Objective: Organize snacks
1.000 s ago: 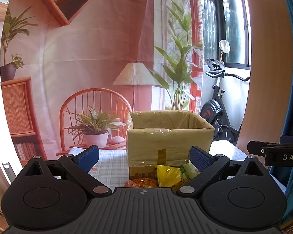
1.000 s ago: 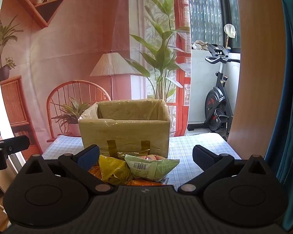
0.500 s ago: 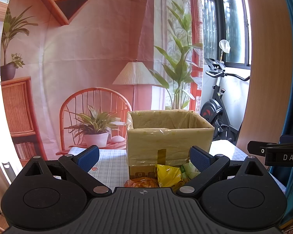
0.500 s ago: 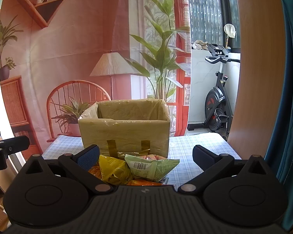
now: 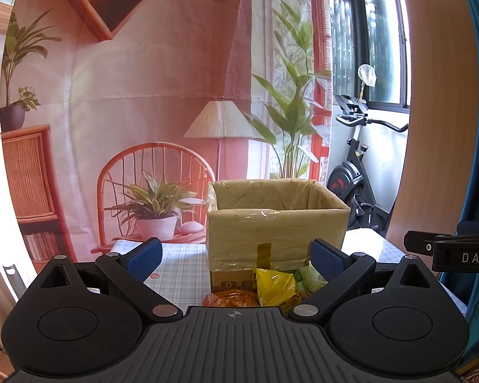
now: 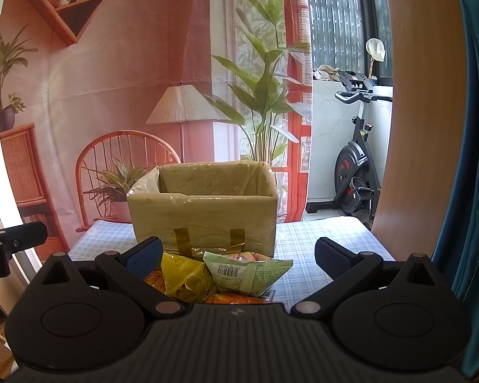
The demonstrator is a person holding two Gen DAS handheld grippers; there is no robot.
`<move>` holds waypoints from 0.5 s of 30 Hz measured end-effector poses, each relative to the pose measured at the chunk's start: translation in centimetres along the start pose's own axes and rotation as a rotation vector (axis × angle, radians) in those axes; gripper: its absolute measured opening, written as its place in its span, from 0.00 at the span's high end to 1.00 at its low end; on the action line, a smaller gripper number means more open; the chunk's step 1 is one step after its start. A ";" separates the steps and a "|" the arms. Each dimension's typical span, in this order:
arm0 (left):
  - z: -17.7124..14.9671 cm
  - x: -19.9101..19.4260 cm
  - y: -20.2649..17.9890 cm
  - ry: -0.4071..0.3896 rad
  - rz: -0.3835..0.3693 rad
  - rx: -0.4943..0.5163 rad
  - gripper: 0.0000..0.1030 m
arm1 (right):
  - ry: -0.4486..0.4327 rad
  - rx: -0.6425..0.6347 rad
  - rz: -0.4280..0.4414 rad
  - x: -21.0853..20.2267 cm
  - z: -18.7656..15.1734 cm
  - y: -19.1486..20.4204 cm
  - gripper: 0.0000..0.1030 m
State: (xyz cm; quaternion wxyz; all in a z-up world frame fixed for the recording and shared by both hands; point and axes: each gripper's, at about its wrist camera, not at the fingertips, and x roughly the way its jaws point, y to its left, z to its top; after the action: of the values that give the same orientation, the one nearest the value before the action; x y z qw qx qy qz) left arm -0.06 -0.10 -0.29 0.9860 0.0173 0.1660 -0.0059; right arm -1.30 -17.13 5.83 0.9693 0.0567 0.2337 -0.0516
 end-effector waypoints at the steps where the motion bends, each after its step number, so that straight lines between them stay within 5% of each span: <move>1: 0.0 0.0 0.0 0.000 0.000 0.000 0.03 | 0.000 0.000 0.000 0.0 -0.1 0.1 0.00; 15: 0.0 0.0 0.0 0.001 0.000 0.000 0.03 | 0.001 -0.001 0.000 0.0 0.0 0.0 0.00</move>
State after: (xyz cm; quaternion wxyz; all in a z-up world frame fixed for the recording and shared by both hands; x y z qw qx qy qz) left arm -0.05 -0.09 -0.29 0.9859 0.0173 0.1666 -0.0058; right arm -1.30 -17.12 5.83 0.9692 0.0563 0.2340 -0.0513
